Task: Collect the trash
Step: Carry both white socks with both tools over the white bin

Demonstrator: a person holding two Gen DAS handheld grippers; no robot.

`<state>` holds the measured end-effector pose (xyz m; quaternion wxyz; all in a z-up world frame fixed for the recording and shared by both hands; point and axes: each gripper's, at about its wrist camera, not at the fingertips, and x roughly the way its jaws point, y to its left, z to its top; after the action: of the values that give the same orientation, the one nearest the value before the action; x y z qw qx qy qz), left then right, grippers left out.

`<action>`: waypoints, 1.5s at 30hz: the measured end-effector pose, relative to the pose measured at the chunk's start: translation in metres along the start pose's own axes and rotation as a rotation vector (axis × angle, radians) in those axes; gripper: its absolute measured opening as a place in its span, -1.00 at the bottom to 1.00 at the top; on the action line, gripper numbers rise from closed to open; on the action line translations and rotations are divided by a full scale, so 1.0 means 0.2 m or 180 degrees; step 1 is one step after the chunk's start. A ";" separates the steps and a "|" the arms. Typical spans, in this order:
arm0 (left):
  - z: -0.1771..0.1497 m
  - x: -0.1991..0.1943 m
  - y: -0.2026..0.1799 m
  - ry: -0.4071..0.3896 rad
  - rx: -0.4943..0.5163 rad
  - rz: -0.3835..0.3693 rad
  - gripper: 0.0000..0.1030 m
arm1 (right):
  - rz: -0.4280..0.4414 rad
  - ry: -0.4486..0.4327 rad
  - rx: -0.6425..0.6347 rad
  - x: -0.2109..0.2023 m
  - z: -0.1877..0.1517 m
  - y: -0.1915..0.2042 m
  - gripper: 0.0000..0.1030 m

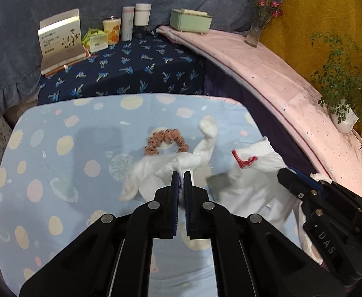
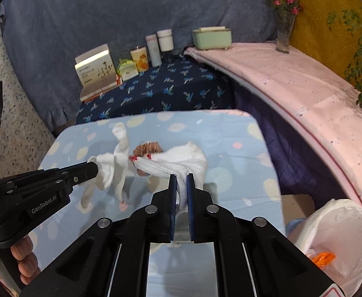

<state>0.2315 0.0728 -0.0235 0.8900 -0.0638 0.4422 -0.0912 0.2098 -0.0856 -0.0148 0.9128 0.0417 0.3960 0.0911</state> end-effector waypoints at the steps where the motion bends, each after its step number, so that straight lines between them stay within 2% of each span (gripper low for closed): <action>1: 0.00 -0.02 -0.03 -0.0020 0.0024 -0.0018 -0.93 | -0.0020 -0.0034 0.0013 -0.03 0.01 -0.02 -0.85; 12: -0.04 -0.20 -0.43 -0.0132 0.0370 -0.0264 -0.93 | -0.0281 -0.0321 0.0179 -0.40 -0.02 -0.32 -0.85; 27: -0.23 -0.25 -1.04 -0.0015 0.0904 -0.0685 -0.93 | -0.0702 -0.0472 0.0615 -0.75 -0.24 -0.80 -0.85; 35: -0.33 -0.24 -1.25 0.0057 0.1098 -0.0817 -0.93 | -0.0846 -0.0520 0.0838 -0.88 -0.34 -0.97 -0.85; 45: -0.40 -0.18 -1.39 0.0193 0.1207 -0.0896 -0.92 | -0.0953 -0.0411 0.0935 -0.88 -0.44 -1.07 -0.84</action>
<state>0.1171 -0.1935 0.0103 0.8509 0.0461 0.4304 -0.2977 0.0559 -0.3302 0.0194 0.9237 0.1206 0.3475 -0.1071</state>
